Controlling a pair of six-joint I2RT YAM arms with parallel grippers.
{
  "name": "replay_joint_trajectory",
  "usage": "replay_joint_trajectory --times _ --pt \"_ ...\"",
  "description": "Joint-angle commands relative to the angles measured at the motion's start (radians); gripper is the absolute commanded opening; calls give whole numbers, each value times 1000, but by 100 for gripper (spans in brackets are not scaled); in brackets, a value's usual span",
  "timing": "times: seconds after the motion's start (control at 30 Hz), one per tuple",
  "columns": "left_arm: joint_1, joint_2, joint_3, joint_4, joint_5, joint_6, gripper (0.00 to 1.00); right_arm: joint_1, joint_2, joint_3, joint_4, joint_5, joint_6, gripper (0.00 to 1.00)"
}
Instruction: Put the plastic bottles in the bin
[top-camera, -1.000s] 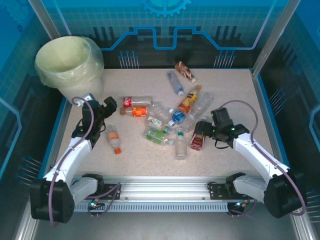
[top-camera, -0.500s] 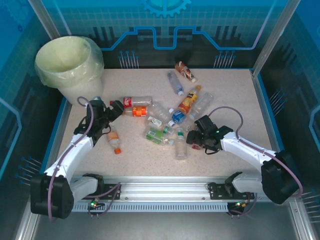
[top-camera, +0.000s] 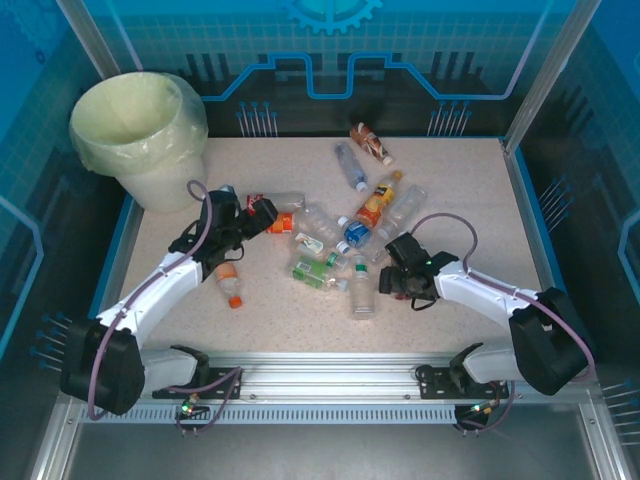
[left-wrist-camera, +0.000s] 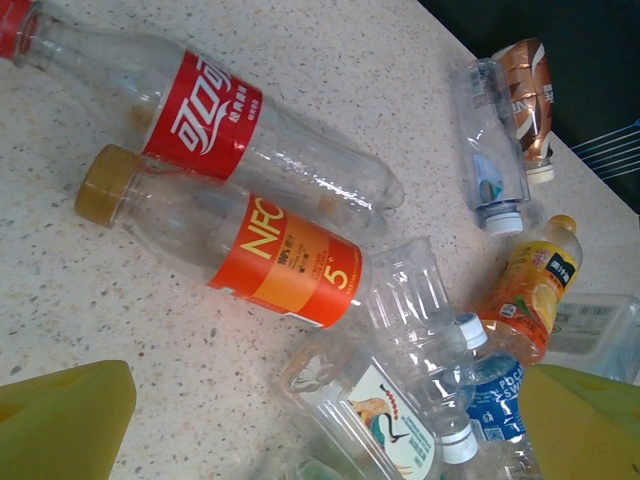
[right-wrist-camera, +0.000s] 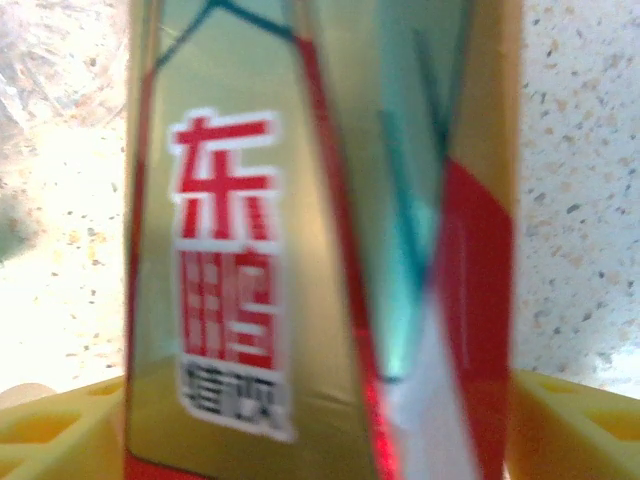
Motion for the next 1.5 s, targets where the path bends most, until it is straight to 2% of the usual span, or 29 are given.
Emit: replay_joint_trajectory --times 0.0,0.27,0.47,0.63,0.83,0.93,1.07,1.27,1.47 --pt "-14 14 36 -26 -1 12 99 12 -7 -32 15 46 -38 80" --pt "-53 30 69 4 96 35 99 29 -151 -73 21 83 -104 64" --pt "-112 54 93 55 195 42 99 63 -276 -18 20 90 -170 55" --pt "-175 74 125 108 278 19 99 109 -311 55 120 -19 -263 53" --pt "-272 95 182 137 311 -2 99 173 -272 116 283 -145 -332 53" --pt "-309 102 169 245 393 26 99 197 -241 139 344 -196 -344 54" --pt "-349 102 168 286 380 54 99 220 -202 160 399 -242 -342 54" --pt "-356 103 162 206 175 -10 99 250 -181 170 463 -270 -331 54" --pt "-357 125 168 201 173 -25 99 255 -176 170 521 -321 -324 54"
